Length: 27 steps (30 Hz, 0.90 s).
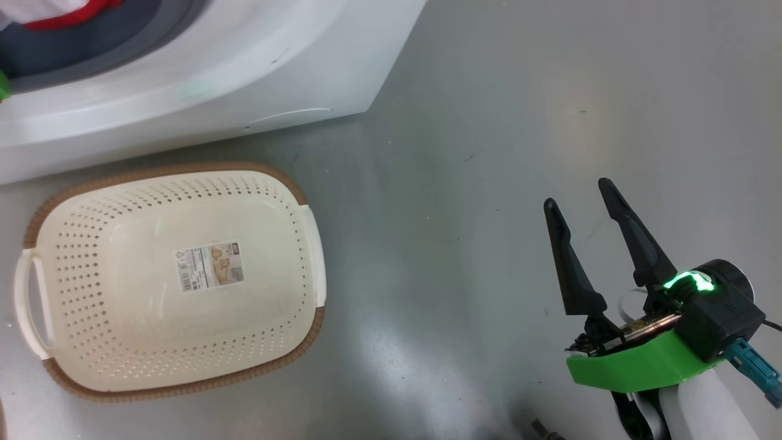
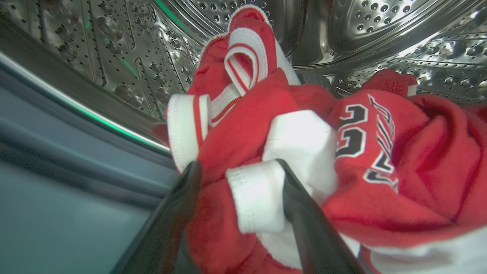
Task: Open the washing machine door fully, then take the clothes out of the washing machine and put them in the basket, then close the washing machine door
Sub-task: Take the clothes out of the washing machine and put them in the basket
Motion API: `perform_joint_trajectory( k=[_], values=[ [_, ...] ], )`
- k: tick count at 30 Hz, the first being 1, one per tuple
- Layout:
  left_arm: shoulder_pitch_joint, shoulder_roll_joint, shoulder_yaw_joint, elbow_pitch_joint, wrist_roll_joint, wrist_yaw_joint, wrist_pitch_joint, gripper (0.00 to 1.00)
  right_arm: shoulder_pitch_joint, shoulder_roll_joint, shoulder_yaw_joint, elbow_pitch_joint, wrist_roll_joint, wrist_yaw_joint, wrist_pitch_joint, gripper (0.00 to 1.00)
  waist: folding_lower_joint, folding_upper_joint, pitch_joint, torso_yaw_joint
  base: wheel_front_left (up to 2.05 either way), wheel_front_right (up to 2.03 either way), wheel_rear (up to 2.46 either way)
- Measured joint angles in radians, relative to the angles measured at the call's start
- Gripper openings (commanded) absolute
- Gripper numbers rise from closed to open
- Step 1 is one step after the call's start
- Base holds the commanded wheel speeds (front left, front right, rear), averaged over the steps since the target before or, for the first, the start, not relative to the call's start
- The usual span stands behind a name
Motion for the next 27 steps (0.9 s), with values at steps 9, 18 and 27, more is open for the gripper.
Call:
perform_joint_trajectory(
  k=[9,18,27],
  values=[
    [0.023,-0.007,-0.007,-0.002,-0.009,-0.067,-0.079,0.0,0.0,0.0,-0.009,-0.001,0.0,0.0,0.0,1.0,0.0,0.0,0.004,0.03,0.0,0.0,0.0],
    [0.039,-0.015,-0.022,-0.039,-0.016,-0.085,-0.124,0.0,0.0,0.0,-0.01,0.002,0.0,0.0,0.0,1.0,0.0,0.0,-0.001,0.053,0.0,0.0,0.0],
    [0.086,-0.028,-0.037,-0.129,-0.016,-0.102,-0.149,0.0,0.0,-0.001,-0.026,0.004,-0.001,0.0,0.0,1.0,0.0,0.0,-0.012,0.063,0.0,0.0,0.0]
  ],
)
